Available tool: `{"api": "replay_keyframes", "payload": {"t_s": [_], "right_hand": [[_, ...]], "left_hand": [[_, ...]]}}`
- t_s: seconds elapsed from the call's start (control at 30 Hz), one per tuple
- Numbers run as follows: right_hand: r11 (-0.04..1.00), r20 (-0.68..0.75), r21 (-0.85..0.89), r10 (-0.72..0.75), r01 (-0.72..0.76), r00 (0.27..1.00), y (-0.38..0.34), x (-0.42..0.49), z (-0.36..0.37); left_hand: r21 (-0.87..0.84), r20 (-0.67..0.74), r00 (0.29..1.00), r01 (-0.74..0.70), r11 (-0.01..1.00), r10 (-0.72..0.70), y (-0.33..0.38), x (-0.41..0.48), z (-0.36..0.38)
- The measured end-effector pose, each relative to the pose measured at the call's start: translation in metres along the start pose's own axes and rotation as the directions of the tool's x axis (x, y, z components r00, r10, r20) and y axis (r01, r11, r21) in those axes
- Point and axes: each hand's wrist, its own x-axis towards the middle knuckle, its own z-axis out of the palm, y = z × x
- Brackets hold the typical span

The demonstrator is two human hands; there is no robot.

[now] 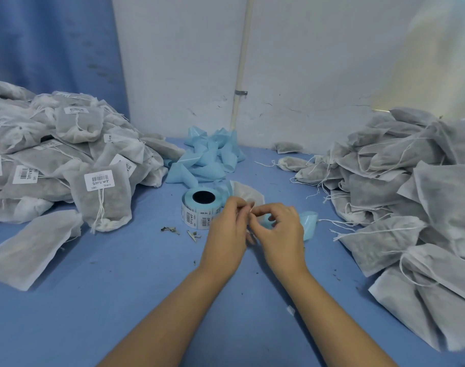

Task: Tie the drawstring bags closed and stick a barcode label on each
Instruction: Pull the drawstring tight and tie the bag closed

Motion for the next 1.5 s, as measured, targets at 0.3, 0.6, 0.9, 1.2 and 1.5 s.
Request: {"api": "replay_keyframes", "payload": {"t_s": [0.3,0.6,0.9,1.2,1.5], "right_hand": [[0.776,0.186,0.496,0.344,-0.39,0.92,-0.008,-0.001,0.005],[0.272,0.512,0.748,0.345,-0.606,0.787,-0.01,0.006,-0.006],[0.31,0.495,0.725,0.386,-0.615,0.778,-0.008,0.006,-0.003],[0.092,0.539,0.778,0.41,-0.622,0.735,-0.005,0.009,-0.004],[0.036,0.539,0.798,0.405,-0.602,0.739,-0.004,0.01,-0.006]], "left_hand": [[-0.177,-0.017,0.998,0.063,0.982,-0.067,0.002,0.004,-0.002],[-0.072,0.005,0.999,-0.032,0.997,0.032,0.002,0.004,-0.005],[-0.064,-0.036,0.999,0.036,0.997,-0.039,-0.001,0.006,-0.006],[0.055,-0.026,1.0,-0.001,0.998,0.003,0.004,0.006,-0.006],[0.032,-0.018,0.998,0.056,0.998,-0.055,0.003,0.006,-0.008]]}}
